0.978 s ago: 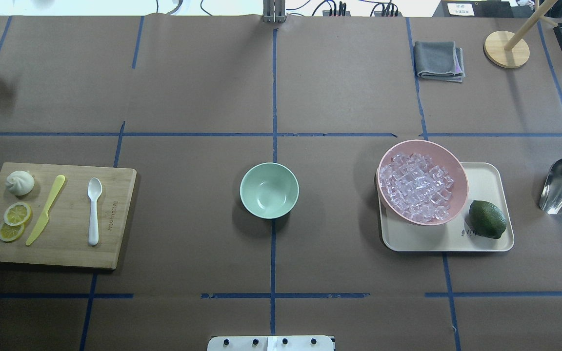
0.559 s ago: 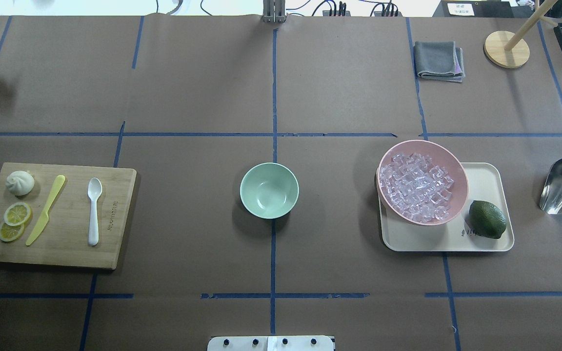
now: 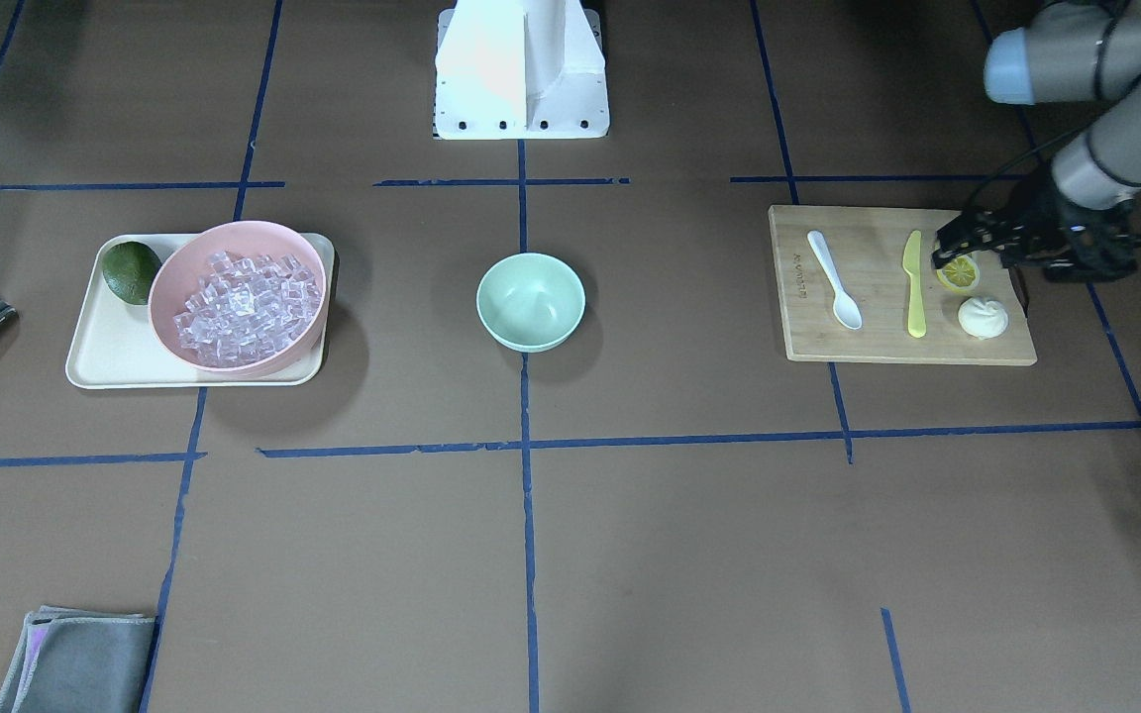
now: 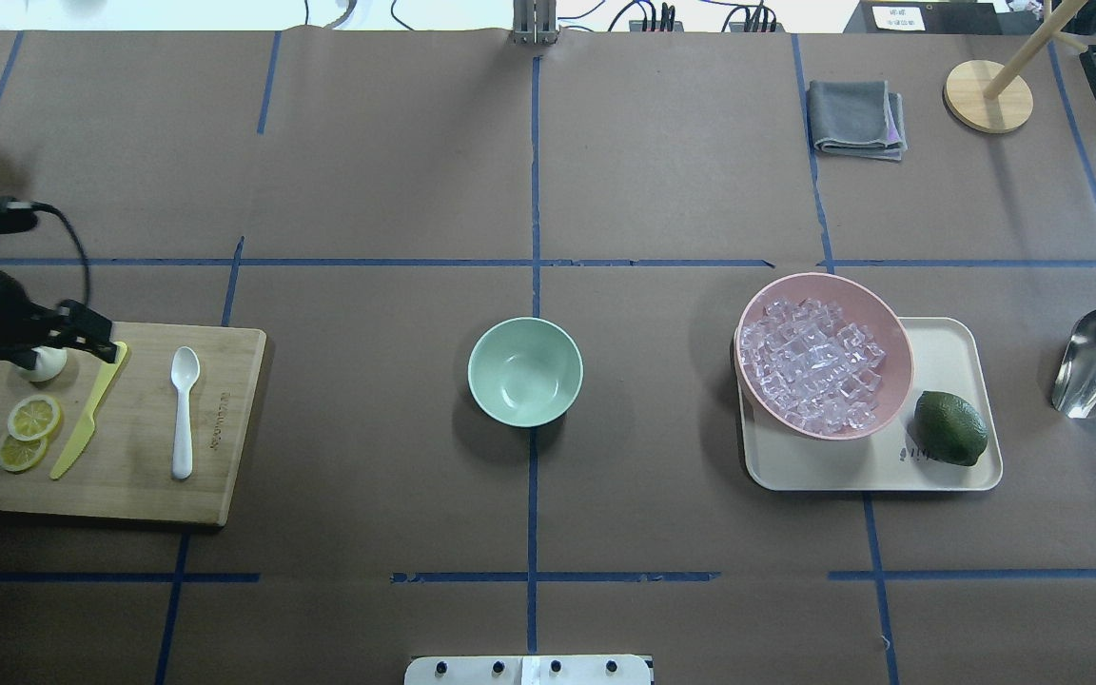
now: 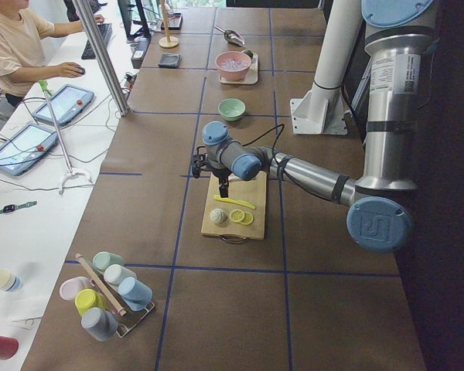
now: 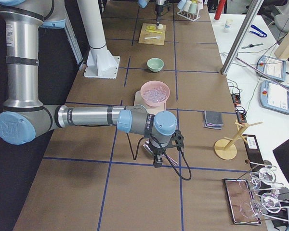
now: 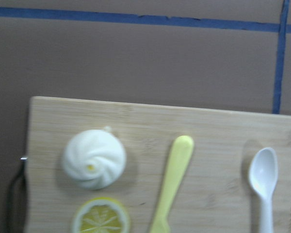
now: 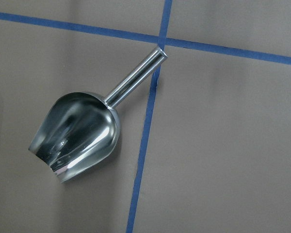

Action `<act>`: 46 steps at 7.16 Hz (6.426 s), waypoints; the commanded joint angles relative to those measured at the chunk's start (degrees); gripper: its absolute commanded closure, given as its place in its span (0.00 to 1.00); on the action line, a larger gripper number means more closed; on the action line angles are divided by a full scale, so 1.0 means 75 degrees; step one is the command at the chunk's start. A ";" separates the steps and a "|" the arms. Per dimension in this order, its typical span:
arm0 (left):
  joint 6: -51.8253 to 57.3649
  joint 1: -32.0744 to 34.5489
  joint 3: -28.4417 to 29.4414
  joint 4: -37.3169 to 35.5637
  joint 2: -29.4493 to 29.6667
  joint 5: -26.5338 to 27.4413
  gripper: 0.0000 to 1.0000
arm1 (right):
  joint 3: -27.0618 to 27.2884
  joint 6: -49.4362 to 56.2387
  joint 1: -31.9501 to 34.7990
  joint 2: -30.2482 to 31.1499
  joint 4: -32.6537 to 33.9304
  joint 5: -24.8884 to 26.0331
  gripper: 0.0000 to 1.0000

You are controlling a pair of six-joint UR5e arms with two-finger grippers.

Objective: Put spoon and ice into bowl

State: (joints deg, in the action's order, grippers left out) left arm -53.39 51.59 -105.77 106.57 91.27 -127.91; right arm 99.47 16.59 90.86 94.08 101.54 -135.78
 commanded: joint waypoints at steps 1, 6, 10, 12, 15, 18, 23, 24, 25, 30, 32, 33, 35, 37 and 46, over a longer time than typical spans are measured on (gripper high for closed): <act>-0.1288 -0.1180 0.0214 0.0017 0.0648 0.0798 0.00 | 0.0248 0.0072 -0.0138 0.0030 -0.0004 -0.0165 0.01; -0.1564 -0.1371 0.0603 0.0053 0.0768 0.0789 0.15 | 0.0248 0.0061 -0.0291 0.0159 -0.0004 -0.0142 0.01; -0.1600 -0.1359 0.0486 0.0029 0.0780 0.0777 1.00 | 0.0237 -0.0009 -0.0303 0.0183 -0.0004 -0.0142 0.01; -0.1600 -0.1359 0.0497 0.0029 0.0815 0.0777 1.00 | 0.0225 -0.0009 -0.0314 0.0241 -0.0004 -0.0142 0.01; -0.2203 -0.1371 0.0111 -0.0076 0.1618 0.0765 1.00 | 0.0213 -0.0032 -0.0338 0.0241 -0.0004 -0.0142 0.01; -0.3307 -0.2365 0.0437 -0.0763 0.3865 0.0951 1.00 | 0.0225 -0.0032 -0.0338 0.0241 0.0008 -0.0166 0.01; -0.3545 -0.2918 0.2078 -0.0850 0.5737 0.1233 0.94 | 0.0225 -0.0032 -0.0338 0.0241 0.0008 -0.0177 0.01; -0.3522 -0.2930 0.2114 -0.0850 0.5737 0.1234 0.84 | 0.0225 -0.0032 -0.0338 0.0241 0.0008 -0.0189 0.01; -0.3522 -0.2930 0.2126 -0.0850 0.5726 0.1234 0.30 | 0.0225 -0.0032 -0.0338 0.0241 0.0008 -0.0177 0.01; -0.3510 -0.2439 0.0925 -0.0920 0.5087 0.1199 0.13 | 0.0925 -0.1346 -0.1072 0.0148 -0.0027 -0.0830 0.01; -0.2674 -0.2005 -0.0469 -0.0943 0.3518 0.1164 0.13 | 0.1722 -0.4583 -0.2252 0.0066 -0.1516 -0.0764 0.01; -0.1993 -0.1853 -0.0765 -0.0932 0.3012 0.1164 0.13 | 0.1737 -0.6714 -0.2990 -0.0282 -0.2768 -0.0253 0.01; -0.1369 -0.1665 -0.1153 -0.0920 0.2179 0.1164 0.13 | 0.1877 -0.9815 -0.4770 -0.1602 -0.3121 0.1046 0.01; -0.1201 -0.1606 -0.1272 -0.0908 0.1882 0.1210 0.13 | 0.1866 -1.0520 -0.6051 -0.2369 -0.2993 0.2137 0.01; -0.1283 -0.1629 -0.1378 -0.0908 0.1894 0.1292 0.10 | 0.1338 -1.0321 -0.6924 -0.2501 -0.1855 0.3092 0.11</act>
State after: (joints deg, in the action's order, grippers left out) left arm -63.02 39.40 -116.17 99.76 105.49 -118.22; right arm 109.51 -60.74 39.25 75.10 87.70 -112.62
